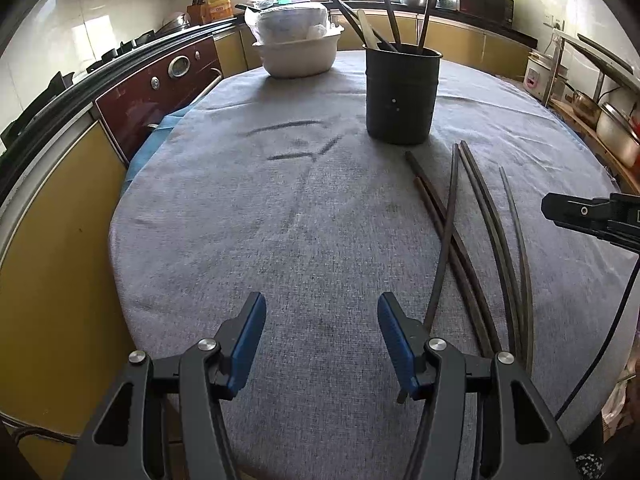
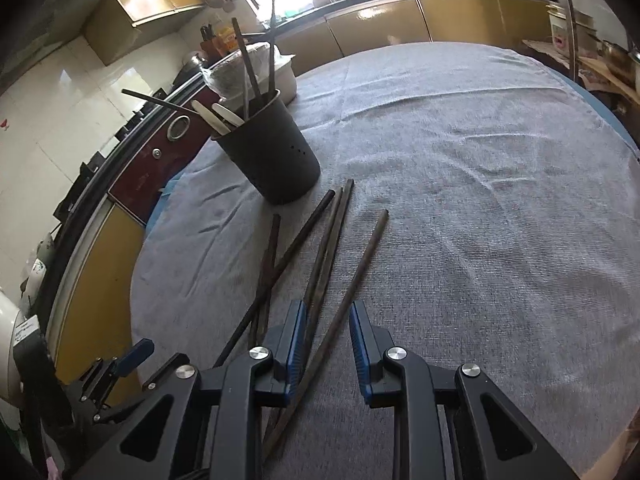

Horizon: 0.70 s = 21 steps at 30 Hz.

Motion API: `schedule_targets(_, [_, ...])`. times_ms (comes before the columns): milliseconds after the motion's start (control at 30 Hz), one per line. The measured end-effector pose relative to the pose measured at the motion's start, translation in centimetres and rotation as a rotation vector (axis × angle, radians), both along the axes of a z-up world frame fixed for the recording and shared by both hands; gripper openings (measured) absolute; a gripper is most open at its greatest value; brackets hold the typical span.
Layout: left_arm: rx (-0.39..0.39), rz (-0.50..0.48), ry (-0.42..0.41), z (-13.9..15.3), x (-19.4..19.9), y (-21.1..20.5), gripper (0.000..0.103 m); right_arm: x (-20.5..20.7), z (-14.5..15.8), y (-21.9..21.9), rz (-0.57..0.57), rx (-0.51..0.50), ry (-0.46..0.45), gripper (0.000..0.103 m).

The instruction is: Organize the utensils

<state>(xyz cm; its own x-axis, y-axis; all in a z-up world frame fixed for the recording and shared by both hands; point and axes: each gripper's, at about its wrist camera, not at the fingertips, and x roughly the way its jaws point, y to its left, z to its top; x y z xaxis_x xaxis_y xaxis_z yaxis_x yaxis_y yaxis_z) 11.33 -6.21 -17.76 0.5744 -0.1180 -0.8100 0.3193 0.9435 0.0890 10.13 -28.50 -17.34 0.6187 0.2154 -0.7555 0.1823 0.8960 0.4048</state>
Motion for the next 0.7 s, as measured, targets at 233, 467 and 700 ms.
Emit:
schedule_targets(233, [-0.044,-0.008,0.064,-0.4,1.1,-0.2,0.059,0.8,-0.3,-1.2,-0.04,0.001,0.022,0.024])
schedule_targets(467, [-0.113,-0.042,0.101,0.7,3.3,-1.5,0.059,3.3,-0.8,-3.5,-0.127,-0.002,0.107,0.024])
schedule_targets(700, [-0.122,-0.083,0.101,1.6,6.6,-3.8,0.059,7.1,-1.9,-3.5,-0.141,0.006,0.179,0.024])
